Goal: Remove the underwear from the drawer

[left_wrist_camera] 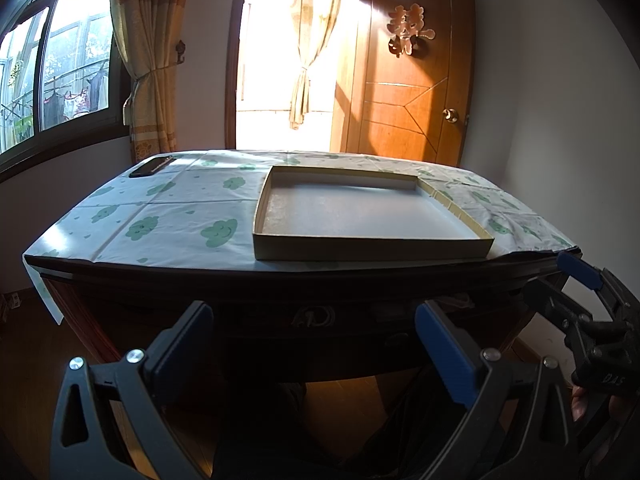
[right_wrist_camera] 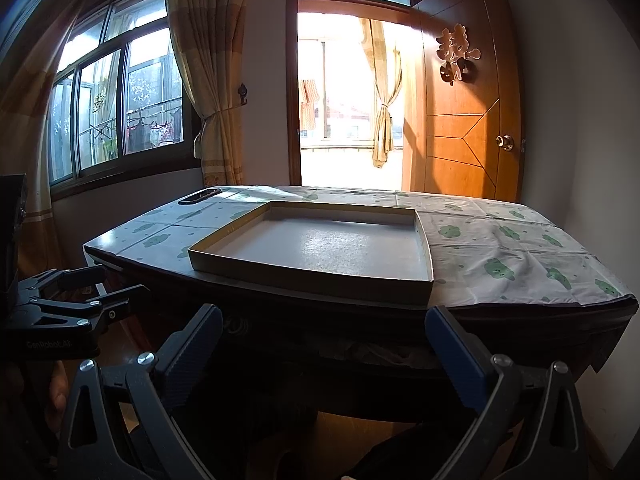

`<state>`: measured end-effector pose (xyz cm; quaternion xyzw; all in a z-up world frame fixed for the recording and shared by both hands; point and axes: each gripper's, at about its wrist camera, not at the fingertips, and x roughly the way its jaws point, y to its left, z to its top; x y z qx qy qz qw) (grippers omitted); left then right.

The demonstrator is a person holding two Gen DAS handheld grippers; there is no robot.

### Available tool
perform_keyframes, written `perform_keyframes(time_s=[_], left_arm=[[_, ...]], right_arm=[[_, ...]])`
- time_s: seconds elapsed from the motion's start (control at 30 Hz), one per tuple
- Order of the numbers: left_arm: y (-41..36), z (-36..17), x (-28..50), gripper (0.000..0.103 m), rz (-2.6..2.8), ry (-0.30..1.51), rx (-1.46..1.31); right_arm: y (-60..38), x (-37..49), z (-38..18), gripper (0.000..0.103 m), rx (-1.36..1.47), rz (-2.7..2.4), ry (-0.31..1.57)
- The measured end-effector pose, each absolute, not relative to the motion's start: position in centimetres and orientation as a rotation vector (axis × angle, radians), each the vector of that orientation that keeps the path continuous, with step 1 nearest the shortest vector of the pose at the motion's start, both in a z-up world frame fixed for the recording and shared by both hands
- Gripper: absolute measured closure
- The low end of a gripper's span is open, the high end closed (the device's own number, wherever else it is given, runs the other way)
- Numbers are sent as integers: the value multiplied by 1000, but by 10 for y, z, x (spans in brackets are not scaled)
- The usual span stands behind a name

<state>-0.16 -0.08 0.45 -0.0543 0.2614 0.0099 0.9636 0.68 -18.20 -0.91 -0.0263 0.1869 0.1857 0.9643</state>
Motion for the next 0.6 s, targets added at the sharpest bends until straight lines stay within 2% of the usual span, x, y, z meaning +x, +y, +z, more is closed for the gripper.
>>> perform_keyframes(time_s=[0.6], left_arm=[[-3,1,6,0,13,536,-109]], right_arm=[[-182,4,-11,0,-58,393,324]])
